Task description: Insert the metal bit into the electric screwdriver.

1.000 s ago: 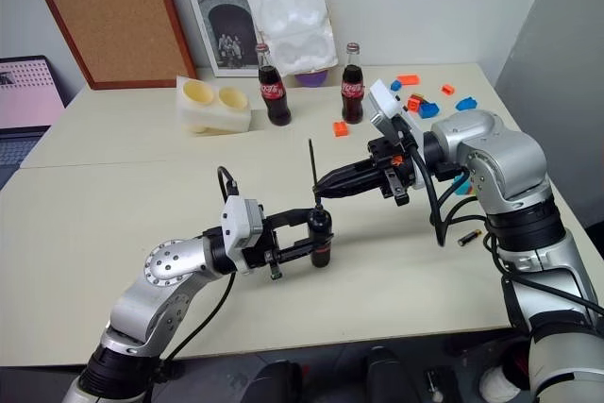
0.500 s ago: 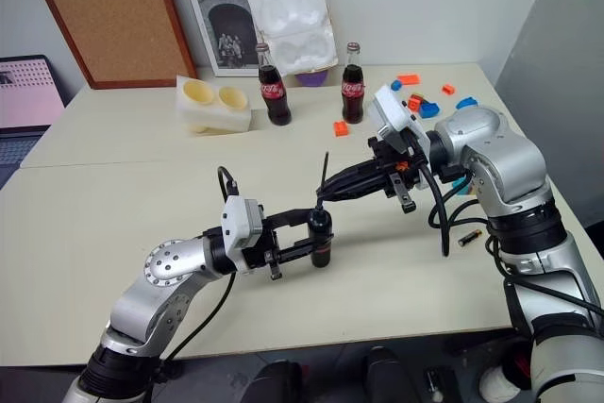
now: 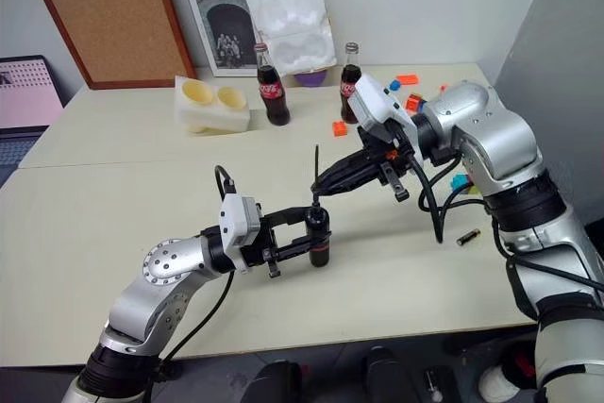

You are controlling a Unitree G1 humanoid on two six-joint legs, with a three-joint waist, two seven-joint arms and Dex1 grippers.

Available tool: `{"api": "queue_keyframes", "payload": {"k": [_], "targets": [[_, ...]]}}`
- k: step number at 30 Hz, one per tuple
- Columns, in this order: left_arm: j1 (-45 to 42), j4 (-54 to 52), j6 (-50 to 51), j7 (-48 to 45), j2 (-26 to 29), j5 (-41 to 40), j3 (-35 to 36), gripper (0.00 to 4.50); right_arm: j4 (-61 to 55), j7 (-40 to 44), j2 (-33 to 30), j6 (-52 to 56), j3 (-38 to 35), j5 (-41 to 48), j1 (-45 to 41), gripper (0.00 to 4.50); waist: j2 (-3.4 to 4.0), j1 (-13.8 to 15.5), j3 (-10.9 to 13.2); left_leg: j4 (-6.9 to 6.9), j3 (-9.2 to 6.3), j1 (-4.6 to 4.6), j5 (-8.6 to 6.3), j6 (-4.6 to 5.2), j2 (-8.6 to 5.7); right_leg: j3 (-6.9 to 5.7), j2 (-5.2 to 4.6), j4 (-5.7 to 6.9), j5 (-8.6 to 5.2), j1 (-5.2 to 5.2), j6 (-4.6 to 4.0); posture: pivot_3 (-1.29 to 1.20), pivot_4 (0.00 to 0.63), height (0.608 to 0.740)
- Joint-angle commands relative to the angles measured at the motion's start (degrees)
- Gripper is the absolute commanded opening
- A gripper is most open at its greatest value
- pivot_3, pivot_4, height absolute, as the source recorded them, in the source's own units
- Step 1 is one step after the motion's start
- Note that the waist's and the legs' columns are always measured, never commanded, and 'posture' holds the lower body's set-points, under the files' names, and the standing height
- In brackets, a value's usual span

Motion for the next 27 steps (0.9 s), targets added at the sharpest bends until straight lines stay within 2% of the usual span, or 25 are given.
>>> {"api": "queue_keyframes", "payload": {"k": [1, 11, 22, 27], "targets": [[0.4, 0.4, -0.3, 0.2, 1.1, 1.8, 0.9, 1.65, 3.3, 4.9, -3.0, -5.1, 7.2, 0.0, -2.5, 0.00, 0.04, 0.0, 0.0, 0.00, 0.02, 0.00, 0.00, 0.00, 0.02, 0.01, 0.03, 0.00, 0.00, -0.01, 0.00, 0.00, 0.150, 0.740], [0.8, -0.2, -0.3, 0.3, 1.3, 1.9, 0.8, 1.65, 5.5, 4.9, -5.1, -10.3, 13.1, 7.1, -7.2, 0.00, 0.10, 0.0, 0.1, -0.03, 0.04, -0.01, 0.00, 0.00, 0.13, 0.05, 0.14, 0.00, -0.01, -0.07, -0.04, 0.00, 0.150, 0.740], [1.4, -0.4, -0.8, -0.4, 1.8, 1.9, 0.8, 1.65, 3.8, 4.9, -6.9, -9.8, 11.5, 13.2, -9.7, 0.00, 0.13, 0.1, 0.3, -0.05, 0.04, -0.38, 0.00, 0.00, 0.11, 0.04, 0.14, 0.01, 0.05, -0.41, -0.17, 0.00, 0.150, 0.740], [1.6, -0.8, -0.8, -0.4, 1.9, 1.9, 1.0, 1.65, 1.1, 4.9, -7.1, -5.2, 7.4, 17.0, -8.8, 0.00, 0.14, 0.1, 0.4, -0.08, 0.05, -0.38, -0.01, 0.00, 0.12, 0.04, 0.16, 0.02, 0.04, -0.44, -0.20, 0.00, 0.150, 0.740]]}}
